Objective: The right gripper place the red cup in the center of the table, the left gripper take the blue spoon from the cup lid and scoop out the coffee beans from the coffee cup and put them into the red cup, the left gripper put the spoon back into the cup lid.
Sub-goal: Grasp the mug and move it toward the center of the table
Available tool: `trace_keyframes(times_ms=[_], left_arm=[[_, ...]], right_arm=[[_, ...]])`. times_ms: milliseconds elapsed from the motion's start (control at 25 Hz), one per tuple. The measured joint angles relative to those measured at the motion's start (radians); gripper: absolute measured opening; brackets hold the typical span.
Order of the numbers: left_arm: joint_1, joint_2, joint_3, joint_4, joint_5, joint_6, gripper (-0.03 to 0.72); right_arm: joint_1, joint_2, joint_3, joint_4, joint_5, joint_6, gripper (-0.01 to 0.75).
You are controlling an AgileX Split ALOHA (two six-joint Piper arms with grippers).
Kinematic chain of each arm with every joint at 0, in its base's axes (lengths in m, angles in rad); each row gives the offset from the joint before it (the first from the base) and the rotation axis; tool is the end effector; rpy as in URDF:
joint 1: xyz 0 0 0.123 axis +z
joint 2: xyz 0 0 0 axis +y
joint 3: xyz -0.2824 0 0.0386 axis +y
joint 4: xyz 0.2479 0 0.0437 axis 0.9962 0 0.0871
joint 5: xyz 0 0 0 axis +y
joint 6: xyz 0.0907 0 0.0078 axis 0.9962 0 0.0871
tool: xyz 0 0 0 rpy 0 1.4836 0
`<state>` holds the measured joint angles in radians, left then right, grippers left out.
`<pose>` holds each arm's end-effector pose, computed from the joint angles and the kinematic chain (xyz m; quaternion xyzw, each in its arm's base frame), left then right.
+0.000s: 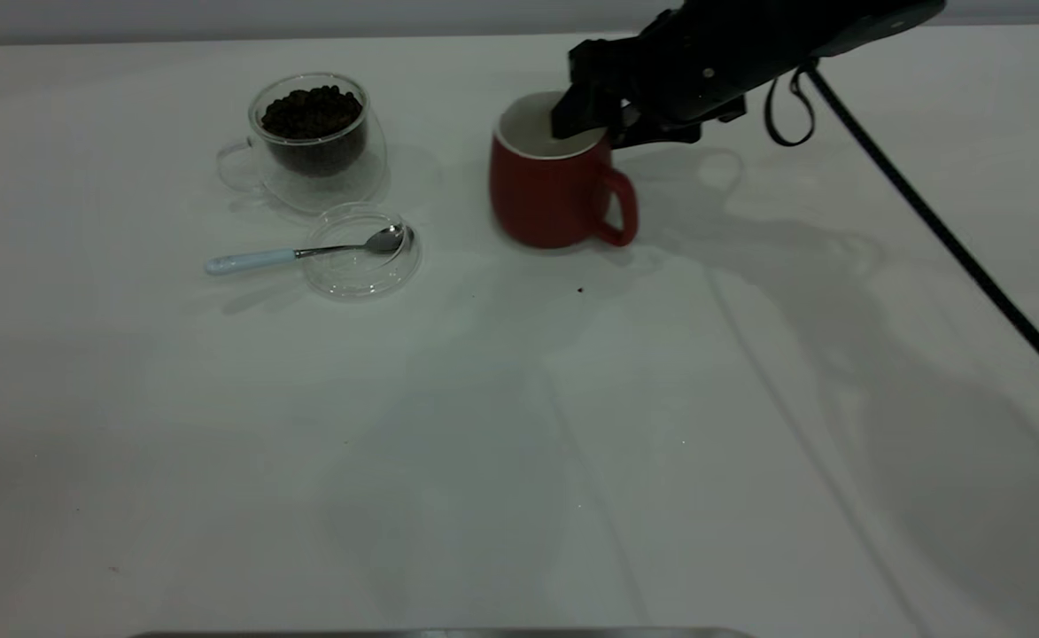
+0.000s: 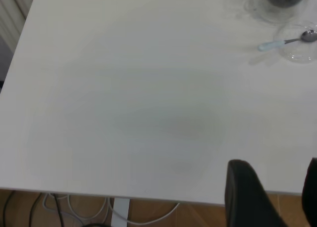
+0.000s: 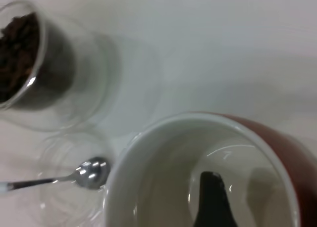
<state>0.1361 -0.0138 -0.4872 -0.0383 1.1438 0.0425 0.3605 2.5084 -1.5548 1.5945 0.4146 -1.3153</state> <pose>-0.0087 -0.0044 0.2670 -0.0393 0.8729 0.0243 0.4858 0.4401 0.2052 0.0192 -0.1082 0.9132 0.2909 0.2641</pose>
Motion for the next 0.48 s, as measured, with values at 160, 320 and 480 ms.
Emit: trace_keyframes(times_ms=[160,320,480], left_arm=[[0.000,0.000,0.000,0.000,0.000,0.000,0.340],[0.000,0.000,0.000,0.000,0.000,0.000,0.340],[0.000,0.000,0.000,0.000,0.000,0.000,0.340]], right_arm=[[0.015,0.000,0.000,-0.008,0.017,0.005,0.556],[0.011,0.000,0.000,-0.066,0.012,-0.003,0.556],[-0.038,-0.051,0.000,-0.192,0.007,0.015,0.556]])
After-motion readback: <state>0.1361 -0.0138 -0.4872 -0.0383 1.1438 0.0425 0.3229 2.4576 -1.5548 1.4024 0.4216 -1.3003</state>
